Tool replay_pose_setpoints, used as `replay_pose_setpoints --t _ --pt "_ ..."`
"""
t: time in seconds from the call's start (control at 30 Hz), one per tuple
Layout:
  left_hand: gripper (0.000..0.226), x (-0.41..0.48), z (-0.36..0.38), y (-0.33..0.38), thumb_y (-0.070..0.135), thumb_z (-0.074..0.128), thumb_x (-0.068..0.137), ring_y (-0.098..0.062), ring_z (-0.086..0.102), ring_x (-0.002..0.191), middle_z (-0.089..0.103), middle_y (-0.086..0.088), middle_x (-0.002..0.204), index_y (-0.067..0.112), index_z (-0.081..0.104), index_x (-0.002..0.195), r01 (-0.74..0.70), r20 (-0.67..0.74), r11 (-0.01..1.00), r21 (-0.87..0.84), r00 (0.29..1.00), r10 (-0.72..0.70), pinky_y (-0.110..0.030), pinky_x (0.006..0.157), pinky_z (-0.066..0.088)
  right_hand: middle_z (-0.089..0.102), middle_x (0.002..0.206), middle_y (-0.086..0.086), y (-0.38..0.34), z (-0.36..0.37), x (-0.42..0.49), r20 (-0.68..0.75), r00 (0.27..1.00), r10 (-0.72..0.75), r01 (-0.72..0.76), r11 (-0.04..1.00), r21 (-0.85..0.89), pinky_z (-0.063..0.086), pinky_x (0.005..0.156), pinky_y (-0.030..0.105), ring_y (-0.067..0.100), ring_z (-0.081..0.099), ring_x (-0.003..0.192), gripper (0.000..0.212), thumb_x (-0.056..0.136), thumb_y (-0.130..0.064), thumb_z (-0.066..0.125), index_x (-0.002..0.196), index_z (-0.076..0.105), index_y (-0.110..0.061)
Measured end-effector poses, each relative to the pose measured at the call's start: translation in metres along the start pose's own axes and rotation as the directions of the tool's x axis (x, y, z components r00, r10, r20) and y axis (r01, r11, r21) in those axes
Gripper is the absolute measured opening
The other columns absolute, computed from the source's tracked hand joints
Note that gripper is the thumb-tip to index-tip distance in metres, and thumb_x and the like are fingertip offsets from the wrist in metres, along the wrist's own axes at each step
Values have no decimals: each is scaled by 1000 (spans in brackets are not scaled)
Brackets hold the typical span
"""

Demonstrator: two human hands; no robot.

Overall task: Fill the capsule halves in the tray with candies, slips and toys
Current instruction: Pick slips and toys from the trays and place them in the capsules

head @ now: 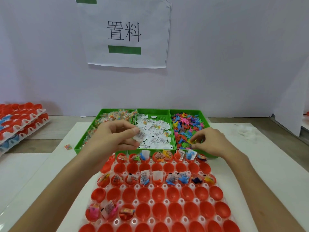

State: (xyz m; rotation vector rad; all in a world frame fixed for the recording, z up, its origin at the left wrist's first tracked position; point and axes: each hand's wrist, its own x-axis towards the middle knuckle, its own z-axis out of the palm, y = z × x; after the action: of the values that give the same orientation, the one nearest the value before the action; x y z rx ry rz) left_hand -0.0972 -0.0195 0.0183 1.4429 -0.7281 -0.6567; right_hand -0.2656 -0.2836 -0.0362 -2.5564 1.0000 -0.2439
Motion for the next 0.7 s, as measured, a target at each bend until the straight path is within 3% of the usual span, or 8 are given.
replay_pose_setpoints --t 0.17,0.27,0.37,0.47,0.6,0.7 --pt "22 -4 8 4 22 74 72 -20 74 65 71 -4 68 5 71 86 5 23 999 -32 1000 -4 -22 62 59 67 79 -19 1 -4 -3 -53 998 -17 20 998 54 54 91 42 2 62 83 25 79 -22 84 68 68 -37" --pt "10 -5 11 3 15 72 81 -19 73 64 69 -5 67 5 70 84 20 24 999 -35 1000 -19 -25 63 61 68 77 -19 2 -8 -2 -174 983 -57 78 990 118 55 81 29 -4 61 76 32 78 -13 83 70 67 -39" --pt "8 -7 16 0 12 71 87 -18 70 62 66 -7 65 8 72 80 42 45 999 -5 998 -41 -24 63 61 68 72 -18 -3 -15 -5 -303 951 -58 130 966 222 44 63 14 -6 61 66 32 79 -9 81 75 68 -38" --pt "11 -9 22 1 14 72 86 -15 66 61 64 -8 65 13 74 75 39 80 999 -1 996 -39 -21 62 57 69 77 -13 -16 -23 -12 -331 942 -63 172 934 312 49 65 21 6 66 68 28 82 -9 79 86 71 -35" --pt "10 -12 27 3 19 74 79 -16 68 65 66 -6 71 9 74 79 33 77 993 -109 997 -24 -21 64 58 76 80 0 -48 -41 -28 -266 950 -163 284 805 521 58 68 21 13 75 71 12 83 -7 78 85 76 -18" --pt "13 -14 30 5 21 76 73 -20 73 69 70 -9 76 10 74 79 48 34 975 -218 999 -41 -23 64 59 77 81 2 -75 -53 -46 -215 930 -297 362 658 661 59 72 24 18 75 78 9 79 -12 82 83 76 -17"
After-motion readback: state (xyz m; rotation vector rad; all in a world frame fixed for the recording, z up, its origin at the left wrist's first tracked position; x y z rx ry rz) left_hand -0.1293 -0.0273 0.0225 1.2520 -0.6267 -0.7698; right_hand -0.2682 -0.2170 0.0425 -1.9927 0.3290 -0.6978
